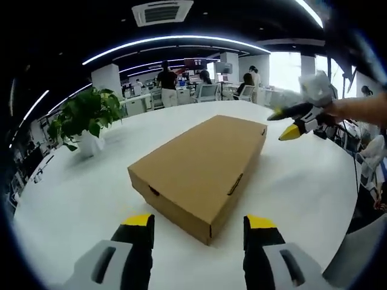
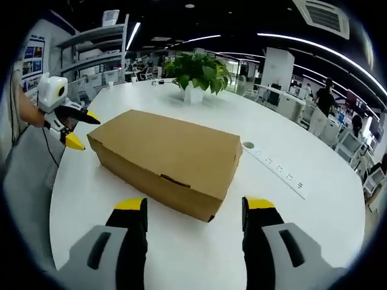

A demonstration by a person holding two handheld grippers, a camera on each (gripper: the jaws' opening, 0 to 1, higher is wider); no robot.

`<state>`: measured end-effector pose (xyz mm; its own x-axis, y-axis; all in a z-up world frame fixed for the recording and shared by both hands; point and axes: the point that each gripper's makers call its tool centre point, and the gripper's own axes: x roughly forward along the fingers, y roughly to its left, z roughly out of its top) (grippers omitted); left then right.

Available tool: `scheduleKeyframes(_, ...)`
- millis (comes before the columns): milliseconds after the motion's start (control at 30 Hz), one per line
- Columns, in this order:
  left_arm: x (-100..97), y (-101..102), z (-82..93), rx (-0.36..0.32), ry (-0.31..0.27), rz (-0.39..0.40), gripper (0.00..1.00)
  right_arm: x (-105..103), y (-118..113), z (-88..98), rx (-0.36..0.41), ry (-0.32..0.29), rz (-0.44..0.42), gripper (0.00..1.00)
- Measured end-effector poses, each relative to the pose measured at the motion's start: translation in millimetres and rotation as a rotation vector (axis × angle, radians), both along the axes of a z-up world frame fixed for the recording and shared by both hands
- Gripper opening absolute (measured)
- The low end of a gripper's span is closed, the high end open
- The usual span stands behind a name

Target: Operate the shoe box by opening the lid, removing the specified soft item, and placing it in the target area until the item is outside and the box remains undamaged.

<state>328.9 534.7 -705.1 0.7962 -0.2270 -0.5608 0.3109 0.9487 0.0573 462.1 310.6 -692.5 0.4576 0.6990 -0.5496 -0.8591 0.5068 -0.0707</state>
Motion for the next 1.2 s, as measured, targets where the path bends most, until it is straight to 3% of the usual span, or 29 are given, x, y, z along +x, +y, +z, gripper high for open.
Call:
scheduleKeyframes(167,12.0,-3.2,1.1,0.001,-0.013,0.013,0.57,12.1,0.8,-1.1,0.009,0.012,-0.013,0.55)
scheduleKeyframes(500,20.0,-5.0,-2.0,0.009,-0.016,0.043,0.54,23.7,13.3,-18.8,-0.009,0.080,0.038,0.48)
scheduleKeyframes(800,18.7,-6.3,-7.1,-0.021,0.012,0.053,0.51,13.5,20.3,-25.3,-0.021,0.120,0.091,0.40)
scheduleKeyframes(1200,18.8,-3.3,-8.2,0.003,0.017,0.066,0.51,7.9,22.9,-24.9,-0.026,0.119,0.056,0.39)
